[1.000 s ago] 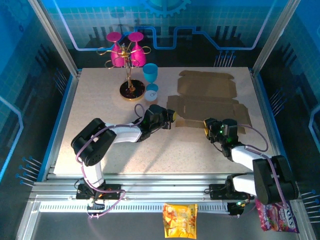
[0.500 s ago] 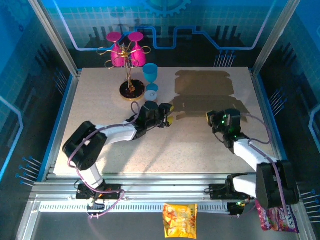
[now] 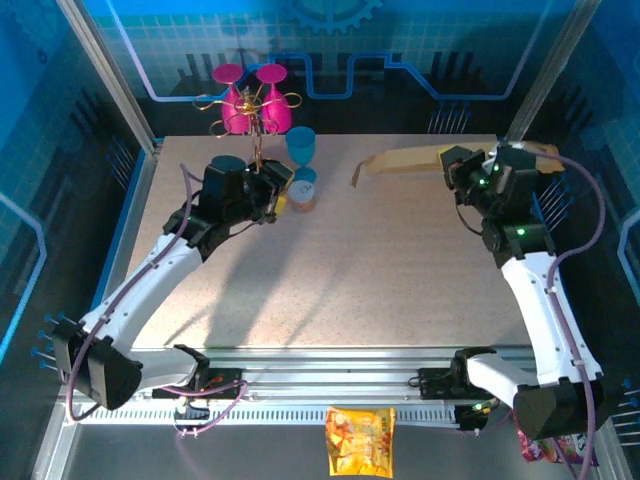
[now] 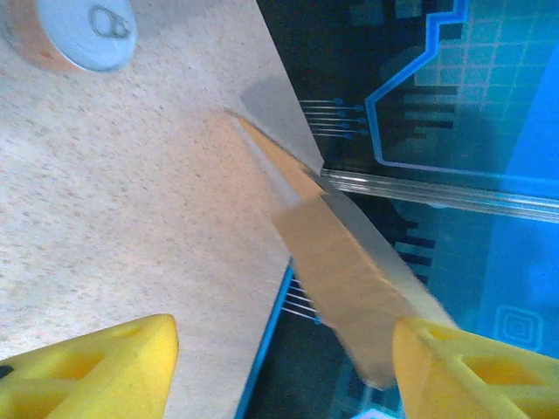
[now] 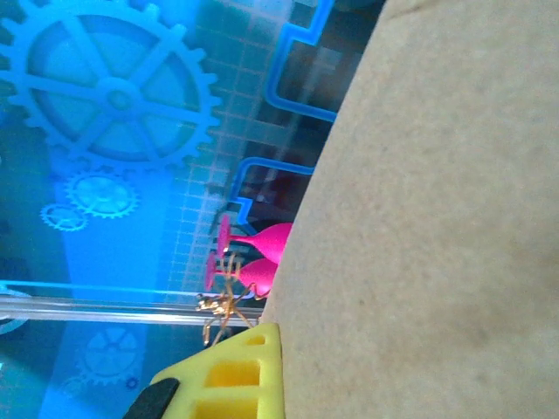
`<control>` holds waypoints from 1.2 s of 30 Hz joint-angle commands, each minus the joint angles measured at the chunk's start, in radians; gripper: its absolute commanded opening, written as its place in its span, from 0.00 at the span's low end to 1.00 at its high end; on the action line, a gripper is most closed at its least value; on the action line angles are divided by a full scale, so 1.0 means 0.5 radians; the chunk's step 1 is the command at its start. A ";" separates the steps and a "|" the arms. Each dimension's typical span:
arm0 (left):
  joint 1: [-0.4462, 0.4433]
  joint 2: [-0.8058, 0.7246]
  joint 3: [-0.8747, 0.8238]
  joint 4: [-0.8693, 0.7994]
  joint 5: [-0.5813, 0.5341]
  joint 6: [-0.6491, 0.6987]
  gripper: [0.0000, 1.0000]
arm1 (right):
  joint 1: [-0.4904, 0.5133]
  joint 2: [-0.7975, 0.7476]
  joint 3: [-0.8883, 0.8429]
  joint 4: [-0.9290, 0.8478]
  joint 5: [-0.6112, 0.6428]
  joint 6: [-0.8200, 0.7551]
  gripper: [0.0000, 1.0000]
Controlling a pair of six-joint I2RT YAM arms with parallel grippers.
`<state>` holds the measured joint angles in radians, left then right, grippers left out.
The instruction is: Fold the paper box
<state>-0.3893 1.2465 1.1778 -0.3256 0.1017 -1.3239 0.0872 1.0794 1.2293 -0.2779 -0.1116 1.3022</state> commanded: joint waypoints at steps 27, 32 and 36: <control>0.092 0.321 0.668 -0.420 0.292 0.183 0.55 | 0.292 1.016 0.550 -0.443 0.101 0.590 0.00; -0.049 0.697 0.965 -0.401 0.305 0.228 0.54 | 0.294 0.987 0.497 -0.418 0.100 0.620 0.00; -0.098 0.990 1.243 -0.415 0.334 0.255 0.53 | 0.289 0.962 0.445 -0.375 0.081 0.647 0.00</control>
<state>-0.4290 1.6737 1.7172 -0.5247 0.2363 -1.2243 0.2218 1.6016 1.4685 -0.4934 -0.0620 1.5990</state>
